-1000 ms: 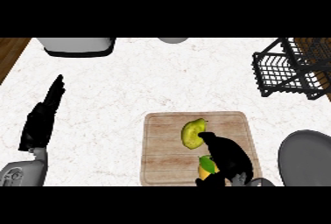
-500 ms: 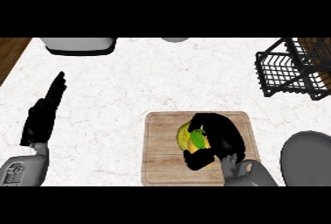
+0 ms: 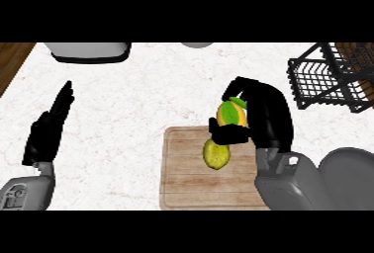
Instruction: Pick the lemon from the cutting board and place it in the tiered basket
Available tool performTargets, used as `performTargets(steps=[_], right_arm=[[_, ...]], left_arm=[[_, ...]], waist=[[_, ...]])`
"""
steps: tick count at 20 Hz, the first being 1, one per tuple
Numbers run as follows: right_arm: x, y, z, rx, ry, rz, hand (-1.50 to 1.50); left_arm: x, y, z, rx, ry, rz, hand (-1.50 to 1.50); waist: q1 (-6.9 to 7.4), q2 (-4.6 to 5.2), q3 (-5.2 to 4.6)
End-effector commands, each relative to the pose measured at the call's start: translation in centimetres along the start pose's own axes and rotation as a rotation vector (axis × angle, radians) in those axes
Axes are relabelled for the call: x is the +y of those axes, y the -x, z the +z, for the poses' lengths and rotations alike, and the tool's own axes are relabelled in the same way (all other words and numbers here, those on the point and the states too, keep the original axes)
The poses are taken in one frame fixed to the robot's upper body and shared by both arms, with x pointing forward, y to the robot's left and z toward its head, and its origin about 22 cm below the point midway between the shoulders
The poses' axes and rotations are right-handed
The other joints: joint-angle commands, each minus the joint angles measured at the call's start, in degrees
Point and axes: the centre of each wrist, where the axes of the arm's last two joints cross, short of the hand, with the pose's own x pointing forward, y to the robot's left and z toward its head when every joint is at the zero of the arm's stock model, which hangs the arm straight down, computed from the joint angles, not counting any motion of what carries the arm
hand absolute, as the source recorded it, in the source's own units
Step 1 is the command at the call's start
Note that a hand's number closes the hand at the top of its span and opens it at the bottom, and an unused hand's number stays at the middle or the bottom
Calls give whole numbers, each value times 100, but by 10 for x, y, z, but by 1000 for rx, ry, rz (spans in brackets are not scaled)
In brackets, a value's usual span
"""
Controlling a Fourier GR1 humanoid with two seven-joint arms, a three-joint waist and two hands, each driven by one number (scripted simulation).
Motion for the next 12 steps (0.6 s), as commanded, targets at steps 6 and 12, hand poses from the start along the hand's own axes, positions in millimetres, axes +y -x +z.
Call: performTargets(steps=[6,12], right_arm=[[-99,-30,-26,-32,304,82,150],[-139,-1,-54,-16,246,120,150]], left_arm=[[-7,18,8,-5,-1,4,0],[2,3,12,1,3,12,0]], waist=[[-10,4,-4],[-4,6,1]])
